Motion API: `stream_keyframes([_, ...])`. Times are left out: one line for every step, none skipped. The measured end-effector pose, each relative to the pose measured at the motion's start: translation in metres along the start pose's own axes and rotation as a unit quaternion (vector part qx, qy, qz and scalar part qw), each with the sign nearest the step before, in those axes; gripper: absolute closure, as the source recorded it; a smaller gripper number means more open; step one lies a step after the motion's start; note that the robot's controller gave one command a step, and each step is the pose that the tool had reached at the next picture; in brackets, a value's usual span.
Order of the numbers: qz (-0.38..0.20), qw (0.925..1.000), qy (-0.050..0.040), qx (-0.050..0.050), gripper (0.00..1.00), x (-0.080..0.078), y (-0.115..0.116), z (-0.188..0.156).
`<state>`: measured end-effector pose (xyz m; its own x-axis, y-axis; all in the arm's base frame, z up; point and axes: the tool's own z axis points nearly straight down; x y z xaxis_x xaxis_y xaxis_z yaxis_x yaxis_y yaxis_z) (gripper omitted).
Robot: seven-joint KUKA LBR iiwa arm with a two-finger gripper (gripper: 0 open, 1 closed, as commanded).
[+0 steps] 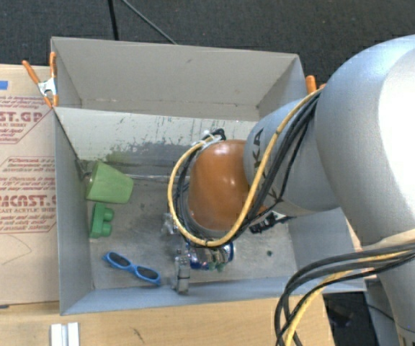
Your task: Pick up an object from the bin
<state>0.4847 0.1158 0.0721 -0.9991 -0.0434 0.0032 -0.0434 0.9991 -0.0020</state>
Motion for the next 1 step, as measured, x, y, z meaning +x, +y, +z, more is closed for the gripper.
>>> stream_keyframes([0.056, 0.9984, -0.0012, 0.0, 0.0, -0.011, -0.0599, 0.003])
